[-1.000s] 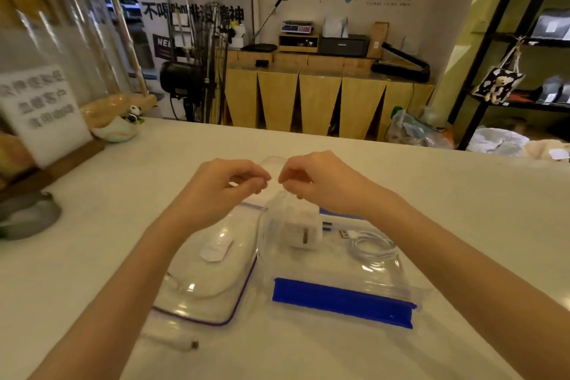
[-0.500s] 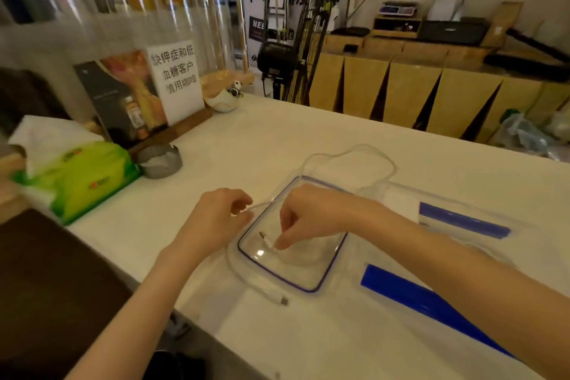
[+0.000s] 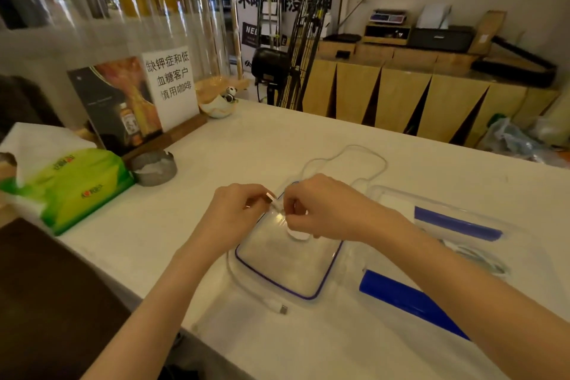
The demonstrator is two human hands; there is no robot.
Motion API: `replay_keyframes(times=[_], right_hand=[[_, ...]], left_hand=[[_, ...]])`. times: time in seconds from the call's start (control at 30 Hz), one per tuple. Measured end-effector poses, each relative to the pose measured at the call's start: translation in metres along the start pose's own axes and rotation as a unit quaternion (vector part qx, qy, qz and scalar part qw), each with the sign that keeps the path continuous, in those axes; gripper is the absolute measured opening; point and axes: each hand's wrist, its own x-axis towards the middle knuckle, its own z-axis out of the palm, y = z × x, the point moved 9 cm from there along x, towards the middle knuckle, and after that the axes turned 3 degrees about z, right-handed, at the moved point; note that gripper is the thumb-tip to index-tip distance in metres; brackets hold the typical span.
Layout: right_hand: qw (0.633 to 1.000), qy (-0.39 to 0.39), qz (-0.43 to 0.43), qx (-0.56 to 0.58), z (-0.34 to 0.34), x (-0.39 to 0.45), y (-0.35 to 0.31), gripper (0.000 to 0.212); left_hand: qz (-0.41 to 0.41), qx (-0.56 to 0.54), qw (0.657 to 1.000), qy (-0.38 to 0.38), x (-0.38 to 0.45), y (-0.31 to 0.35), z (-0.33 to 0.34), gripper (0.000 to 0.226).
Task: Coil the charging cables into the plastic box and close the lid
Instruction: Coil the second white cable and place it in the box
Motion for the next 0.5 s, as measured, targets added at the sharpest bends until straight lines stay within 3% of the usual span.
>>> replay_keyframes(times=[0.1,0.23,0.3,0.43,0.5], right_hand=[[0.997,0.063,-0.005,0.049,-0.035,-0.014,-0.001,0.013],[0.975,0.213,-0.010,0.061,-0.086,-0.036,0.004,0.011],[0.969,0.244,-0.023,0.017,-0.096,-0.044,0.003,0.010],[0.955,0.257,-0.074,-0.129,-0.091,-0.056,-0.006,0.008],[0.944,0.243,-0.080,-0.208,-0.085,-0.058,-0.005,0.014]], left_hand=[[-0.100,-0.264,0.957,-0.067,0.005,0.014,0.018,0.021],[-0.169,-0.357,0.899,-0.187,0.004,0.040,0.043,0.041],[-0.168,-0.426,0.855,-0.244,0.005,0.058,0.053,0.044],[-0.174,-0.569,0.750,-0.289,0.009,0.088,0.064,0.032],[-0.178,-0.585,0.738,-0.286,0.012,0.095,0.069,0.031]])
